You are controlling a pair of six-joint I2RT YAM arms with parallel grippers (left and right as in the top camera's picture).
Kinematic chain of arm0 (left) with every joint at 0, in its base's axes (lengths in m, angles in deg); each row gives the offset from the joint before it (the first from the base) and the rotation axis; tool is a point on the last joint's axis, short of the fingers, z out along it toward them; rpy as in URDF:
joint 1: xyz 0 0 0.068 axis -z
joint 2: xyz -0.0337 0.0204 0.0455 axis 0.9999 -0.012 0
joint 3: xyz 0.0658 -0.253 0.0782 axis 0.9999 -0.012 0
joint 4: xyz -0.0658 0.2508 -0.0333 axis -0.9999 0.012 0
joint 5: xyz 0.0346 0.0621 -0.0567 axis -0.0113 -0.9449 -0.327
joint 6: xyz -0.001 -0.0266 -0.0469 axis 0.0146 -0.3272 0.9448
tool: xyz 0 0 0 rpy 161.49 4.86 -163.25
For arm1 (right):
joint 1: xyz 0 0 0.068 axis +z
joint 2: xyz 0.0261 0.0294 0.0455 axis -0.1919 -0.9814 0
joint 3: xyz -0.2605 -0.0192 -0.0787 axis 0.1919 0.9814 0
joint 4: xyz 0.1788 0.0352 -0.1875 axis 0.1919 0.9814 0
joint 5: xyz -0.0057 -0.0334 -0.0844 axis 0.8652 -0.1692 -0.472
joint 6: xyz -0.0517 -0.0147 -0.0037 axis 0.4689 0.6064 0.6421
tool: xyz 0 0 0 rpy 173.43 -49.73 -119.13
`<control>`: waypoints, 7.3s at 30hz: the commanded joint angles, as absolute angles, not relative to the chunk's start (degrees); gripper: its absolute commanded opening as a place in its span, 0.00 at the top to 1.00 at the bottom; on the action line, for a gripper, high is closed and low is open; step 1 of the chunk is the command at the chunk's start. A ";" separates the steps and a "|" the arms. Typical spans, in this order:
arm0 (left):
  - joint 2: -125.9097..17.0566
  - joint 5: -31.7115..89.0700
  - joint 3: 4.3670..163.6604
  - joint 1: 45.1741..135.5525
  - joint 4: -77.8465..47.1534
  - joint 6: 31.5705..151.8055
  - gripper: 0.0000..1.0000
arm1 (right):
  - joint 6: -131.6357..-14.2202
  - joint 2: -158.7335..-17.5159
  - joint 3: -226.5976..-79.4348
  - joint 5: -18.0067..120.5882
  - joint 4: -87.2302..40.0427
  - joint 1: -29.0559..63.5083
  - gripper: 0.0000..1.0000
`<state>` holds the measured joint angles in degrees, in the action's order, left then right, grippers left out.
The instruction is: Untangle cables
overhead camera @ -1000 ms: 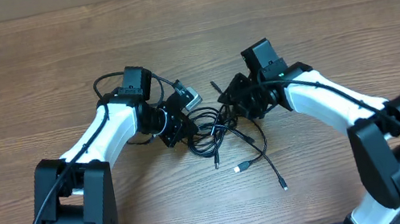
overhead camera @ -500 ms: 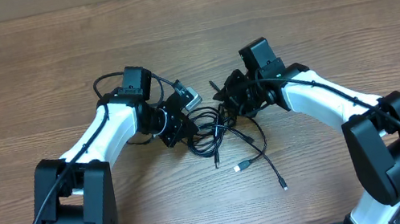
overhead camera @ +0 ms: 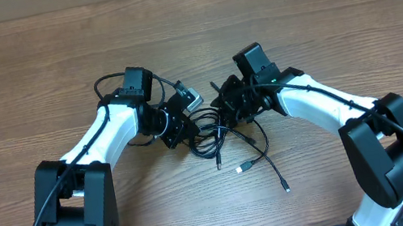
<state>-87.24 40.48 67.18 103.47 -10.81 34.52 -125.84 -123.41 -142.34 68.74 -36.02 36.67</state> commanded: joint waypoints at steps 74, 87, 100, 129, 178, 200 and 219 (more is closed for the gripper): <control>-85.41 40.02 68.06 102.09 -19.66 68.86 0.96 | -79.64 -124.00 -159.82 76.35 6.51 25.59 0.65; -85.41 40.09 68.06 99.44 -18.75 73.71 0.96 | -102.22 -124.00 -149.53 69.71 -17.05 32.06 0.71; -85.41 45.73 68.06 99.47 -18.50 70.34 0.96 | -110.54 -124.00 -145.77 66.30 -27.74 33.72 0.71; -85.41 50.89 68.04 99.51 -15.27 68.07 0.96 | -117.58 -124.13 -139.10 56.66 -41.83 37.72 0.71; -85.65 24.37 66.05 99.51 -10.94 69.40 0.96 | -105.41 -120.33 -139.13 66.93 -41.18 32.73 0.96; -85.61 50.19 76.63 98.61 0.16 58.15 0.20 | -115.53 -120.20 -139.21 90.80 -47.52 28.52 0.96; -85.63 37.25 76.49 104.17 -3.77 58.26 0.55 | -123.29 -120.20 -139.21 103.34 -59.03 28.71 0.96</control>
